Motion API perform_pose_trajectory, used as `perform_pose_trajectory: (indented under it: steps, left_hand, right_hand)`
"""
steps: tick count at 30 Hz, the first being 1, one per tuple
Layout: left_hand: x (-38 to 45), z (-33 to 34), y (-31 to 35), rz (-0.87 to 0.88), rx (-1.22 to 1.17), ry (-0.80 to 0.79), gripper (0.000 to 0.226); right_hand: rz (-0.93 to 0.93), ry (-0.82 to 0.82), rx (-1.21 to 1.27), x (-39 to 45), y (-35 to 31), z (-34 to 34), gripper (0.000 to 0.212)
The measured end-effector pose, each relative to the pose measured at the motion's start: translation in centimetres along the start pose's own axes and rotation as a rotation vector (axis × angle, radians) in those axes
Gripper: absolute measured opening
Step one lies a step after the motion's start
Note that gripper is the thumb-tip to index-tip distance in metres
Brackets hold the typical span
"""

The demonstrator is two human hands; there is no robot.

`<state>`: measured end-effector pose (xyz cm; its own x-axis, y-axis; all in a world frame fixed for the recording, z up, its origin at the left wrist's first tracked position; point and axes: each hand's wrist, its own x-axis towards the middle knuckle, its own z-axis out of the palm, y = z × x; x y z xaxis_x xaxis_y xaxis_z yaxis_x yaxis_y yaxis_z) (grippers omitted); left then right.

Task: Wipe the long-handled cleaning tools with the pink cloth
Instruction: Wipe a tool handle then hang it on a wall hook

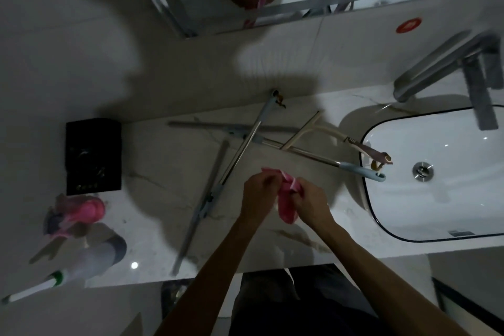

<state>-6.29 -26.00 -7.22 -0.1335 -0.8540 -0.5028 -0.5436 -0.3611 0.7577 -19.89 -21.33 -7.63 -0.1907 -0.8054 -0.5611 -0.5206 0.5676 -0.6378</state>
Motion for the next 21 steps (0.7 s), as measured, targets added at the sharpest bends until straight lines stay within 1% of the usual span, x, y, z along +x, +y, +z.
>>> perform_pose_trajectory:
  steps: [3,6,7,9,10,13,17,18,19,20,21]
  left_hand:
    - [1.6,0.5,0.6,0.011,0.056,0.093,0.014]
    - [4.0,1.0,-0.8,0.011,0.165,0.145,0.02]
    - [4.5,1.0,-1.4,0.009,0.213,0.152,0.021]
    - [5.2,1.3,-2.5,-0.002,0.292,0.149,0.024]
    - [5.3,1.6,-2.5,0.024,0.311,0.141,0.024]
    - [5.4,3.6,-0.5,0.188,0.346,0.078,0.028]
    - [5.9,7.0,4.0,0.31,0.382,-0.026,0.033]
    - [6.0,7.7,4.8,0.359,0.4,-0.041,0.033]
    - [6.1,8.5,5.7,0.41,0.425,-0.062,0.032]
    - [6.2,9.2,6.4,0.454,0.452,-0.092,0.031]
    - [6.2,9.9,7.2,0.49,0.476,-0.127,0.03]
  right_hand:
    - [0.053,0.03,0.093,0.2,0.4,-1.3,0.015]
    - [0.085,0.069,0.157,0.0,0.9,-2.8,0.027]
    - [0.094,0.078,0.18,-0.1,1.0,-3.2,0.029]
    - [0.108,0.095,0.256,-0.3,1.4,-3.6,0.027]
    - [0.111,0.115,0.3,-0.4,1.5,-3.7,0.027]
    - [0.104,0.277,0.385,-0.8,1.7,-4.3,0.033]
    - [0.124,0.524,0.477,-0.9,2.1,-6.6,0.032]
    - [0.128,0.586,0.489,-0.8,2.3,-7.4,0.029]
    - [0.126,0.64,0.505,-0.7,2.4,-8.5,0.021]
    - [0.125,0.681,0.533,-0.7,2.6,-9.4,0.009]
    - [0.144,0.711,0.556,-0.6,2.9,-10.3,0.007]
